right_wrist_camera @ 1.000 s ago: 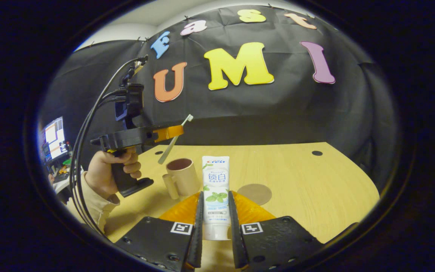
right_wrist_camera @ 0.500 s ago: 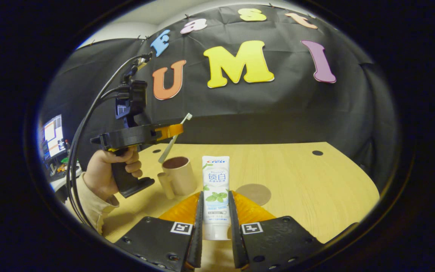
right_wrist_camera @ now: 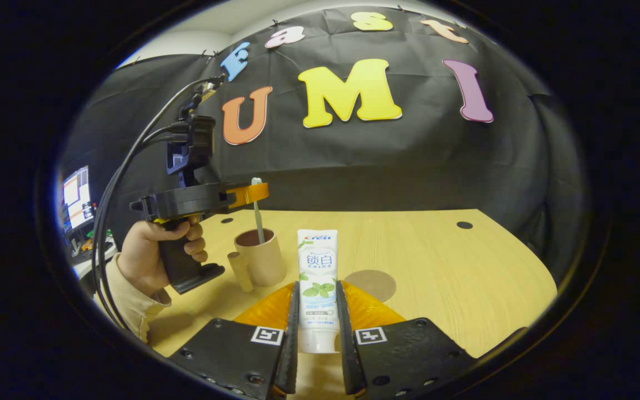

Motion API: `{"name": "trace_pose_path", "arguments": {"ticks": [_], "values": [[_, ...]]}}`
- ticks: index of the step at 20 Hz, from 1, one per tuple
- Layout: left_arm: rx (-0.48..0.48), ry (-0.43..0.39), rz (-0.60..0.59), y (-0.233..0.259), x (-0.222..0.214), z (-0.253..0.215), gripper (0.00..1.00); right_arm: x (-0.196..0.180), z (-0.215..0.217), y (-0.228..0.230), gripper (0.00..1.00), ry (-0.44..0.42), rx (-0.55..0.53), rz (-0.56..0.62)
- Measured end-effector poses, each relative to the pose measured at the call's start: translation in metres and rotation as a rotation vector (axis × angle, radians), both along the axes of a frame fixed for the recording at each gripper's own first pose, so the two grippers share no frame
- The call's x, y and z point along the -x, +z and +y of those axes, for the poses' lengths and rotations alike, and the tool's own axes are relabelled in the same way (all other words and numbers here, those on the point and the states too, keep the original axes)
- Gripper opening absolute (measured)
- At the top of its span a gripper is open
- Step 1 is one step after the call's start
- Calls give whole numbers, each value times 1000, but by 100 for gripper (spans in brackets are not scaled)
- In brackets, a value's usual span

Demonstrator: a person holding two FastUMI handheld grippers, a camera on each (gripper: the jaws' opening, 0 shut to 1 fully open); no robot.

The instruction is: Put the toothbrush and toothpaste on the desktop into the cup, then pick up the cup and place it on the coaster on the desktop.

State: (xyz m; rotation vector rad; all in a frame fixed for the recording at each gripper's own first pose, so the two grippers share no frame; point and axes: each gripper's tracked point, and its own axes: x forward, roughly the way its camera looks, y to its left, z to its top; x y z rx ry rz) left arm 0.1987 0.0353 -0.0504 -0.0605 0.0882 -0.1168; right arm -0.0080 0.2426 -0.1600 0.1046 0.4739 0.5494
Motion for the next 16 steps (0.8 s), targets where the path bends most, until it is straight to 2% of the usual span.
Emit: {"name": "trace_pose_path", "arguments": {"ticks": [1, 2, 3, 4, 5, 7, 8, 13, 15, 16], "values": [[0, -11, 7, 0, 4, -1, 17, -1, 0, 0, 32, -5, -3, -2], [-7, -3, 10, 0, 5, 1, 24, -2, 2, 2, 34, -10, -6, -5], [-11, 14, 8, 1, 7, 6, 54, -3, 6, 4, 34, -14, -11, -9], [-8, 14, 4, 3, 11, 9, 57, -5, 9, 7, 34, -18, -15, -14], [5, -4, -3, 6, 14, 9, 71, -6, 15, 10, 34, -17, -19, -20], [8, -17, -6, 8, 20, 13, 78, -9, 28, 20, 30, -13, -31, -49], [-2, -5, -8, 8, 19, 20, 100, -12, 36, 27, 34, -11, -38, -66], [-57, 52, -33, 17, 26, 59, 99, -26, 86, 60, 32, 11, -57, -153], [-50, 65, -17, 19, 31, 72, 99, -37, 101, 73, 34, -1, -73, -188], [-38, 70, -22, 22, 33, 77, 100, -42, 109, 78, 32, -4, -85, -196]]}}
